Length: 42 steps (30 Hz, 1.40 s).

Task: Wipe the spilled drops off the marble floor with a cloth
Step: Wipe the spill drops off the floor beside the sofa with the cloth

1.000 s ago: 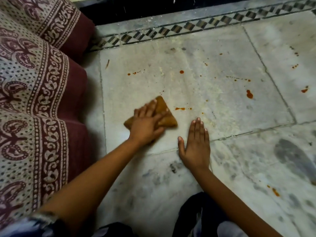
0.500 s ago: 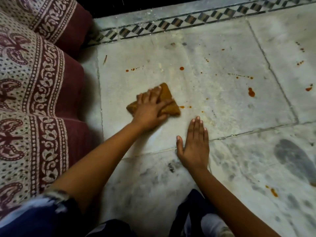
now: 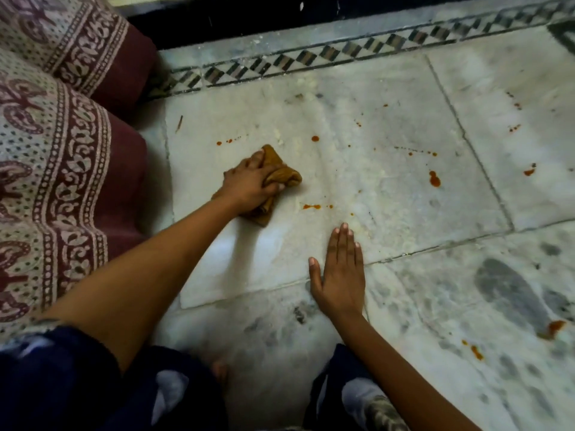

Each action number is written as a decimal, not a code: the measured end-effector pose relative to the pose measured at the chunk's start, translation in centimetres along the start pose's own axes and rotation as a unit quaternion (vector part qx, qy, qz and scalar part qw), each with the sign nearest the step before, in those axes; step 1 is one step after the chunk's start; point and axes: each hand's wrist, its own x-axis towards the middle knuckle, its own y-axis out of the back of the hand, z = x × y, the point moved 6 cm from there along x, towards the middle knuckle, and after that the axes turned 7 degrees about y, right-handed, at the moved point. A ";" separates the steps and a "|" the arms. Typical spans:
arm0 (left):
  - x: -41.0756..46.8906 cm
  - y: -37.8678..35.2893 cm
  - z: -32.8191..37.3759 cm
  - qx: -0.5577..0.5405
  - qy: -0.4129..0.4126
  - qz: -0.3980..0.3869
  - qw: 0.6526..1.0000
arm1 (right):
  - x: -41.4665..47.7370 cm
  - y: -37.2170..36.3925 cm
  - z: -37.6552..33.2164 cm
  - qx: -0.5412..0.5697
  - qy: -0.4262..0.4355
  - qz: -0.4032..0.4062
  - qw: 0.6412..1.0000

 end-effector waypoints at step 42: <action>2.6 -2.4 11.3 0.055 -0.178 0.032 0.982 | -0.7 1.2 5.9 -0.036 -0.164 0.028 0.985</action>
